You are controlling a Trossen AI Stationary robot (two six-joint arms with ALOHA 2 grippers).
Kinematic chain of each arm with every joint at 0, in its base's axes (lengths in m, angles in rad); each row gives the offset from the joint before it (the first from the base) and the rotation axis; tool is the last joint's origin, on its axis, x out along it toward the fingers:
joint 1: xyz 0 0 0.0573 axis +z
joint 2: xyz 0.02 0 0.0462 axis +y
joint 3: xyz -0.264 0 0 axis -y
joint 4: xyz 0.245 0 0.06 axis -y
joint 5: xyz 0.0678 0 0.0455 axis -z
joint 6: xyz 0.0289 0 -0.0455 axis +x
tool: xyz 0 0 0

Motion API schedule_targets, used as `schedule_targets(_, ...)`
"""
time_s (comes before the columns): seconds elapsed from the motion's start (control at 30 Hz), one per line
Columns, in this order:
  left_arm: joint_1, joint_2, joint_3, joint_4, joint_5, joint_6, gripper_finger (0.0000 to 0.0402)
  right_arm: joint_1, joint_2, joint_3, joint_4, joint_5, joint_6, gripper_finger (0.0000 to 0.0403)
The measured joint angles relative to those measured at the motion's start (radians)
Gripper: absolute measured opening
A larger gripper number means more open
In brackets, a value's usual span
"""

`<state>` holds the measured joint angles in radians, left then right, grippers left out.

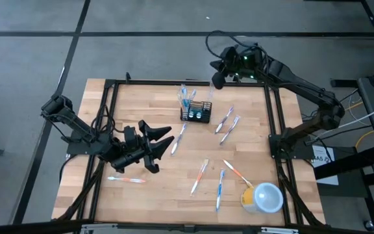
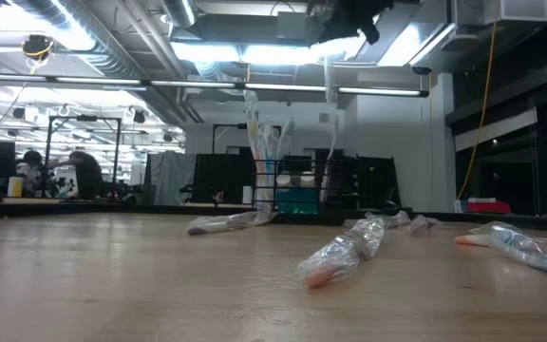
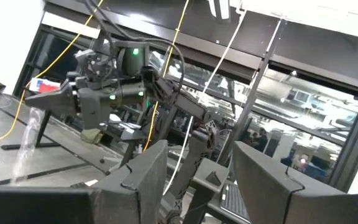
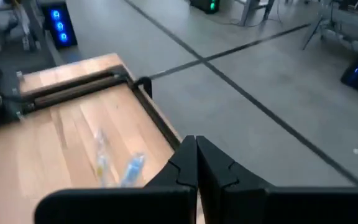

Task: Pick & Place toothbrushing station
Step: Put the violet toothbrush into the right section of the mesh organizer

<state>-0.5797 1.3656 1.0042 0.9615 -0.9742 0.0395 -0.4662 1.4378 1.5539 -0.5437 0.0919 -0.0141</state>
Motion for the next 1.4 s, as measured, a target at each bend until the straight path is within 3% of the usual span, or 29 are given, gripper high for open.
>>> schedule_targets(0.13,0.0,0.0,0.0,0.003,-0.001,0.0,0.0178,0.014,-0.032,0.01,0.114,0.044,-0.022,0.0)
schedule_targets(0.23,0.0,0.0,0.0,0.0,-0.001,0.0,0.0178,0.0,-0.022,0.018,0.109,-0.02,0.006,0.0)
schedule_targets(0.33,-0.001,0.0,0.0,0.0,-0.001,-0.001,0.0178,-0.003,-0.037,0.025,0.123,0.003,-0.002,0.0)
schedule_targets(0.5,-0.001,0.0,0.0,0.0,0.019,0.011,0.0178,-0.033,0.022,0.011,-0.016,-0.092,0.0,0.0)
schedule_targets(0.63,-0.001,0.0,0.0,0.0,0.024,0.008,0.0178,-0.023,-0.042,0.055,0.155,-0.042,0.024,0.0)
schedule_targets(0.77,-0.001,0.0,0.0,0.0,0.031,0.008,0.0178,-0.031,-0.014,0.041,0.037,-0.071,0.028,0.0)
schedule_targets(0.83,-0.001,0.0,0.0,-0.001,0.031,0.007,0.0178,-0.033,0.012,0.034,0.066,-0.068,0.033,0.0)
schedule_targets(0.93,-0.003,0.0,0.0,-0.001,0.036,0.003,0.0178,-0.031,-0.048,0.061,0.101,-0.036,0.033,0.0)
schedule_targets(1.0,-0.01,0.0,0.0,-0.001,0.032,0.016,0.0178,-0.025,-0.044,0.06,0.081,-0.07,0.049,0.0)
schedule_targets(1.1,-0.024,-0.001,0.0,-0.001,0.0,0.034,0.0178,0.033,-0.013,0.04,0.021,-0.073,0.081,0.0)
schedule_targets(1.23,-0.058,-0.036,-0.002,-0.033,-0.091,0.077,0.0178,0.162,-0.09,0.058,0.026,-0.027,0.097,0.0)
schedule_targets(1.4,-0.078,-0.179,-0.002,-0.34,-0.075,0.021,0.0171,0.352,-0.158,0.044,-0.012,0.059,0.111,0.0)
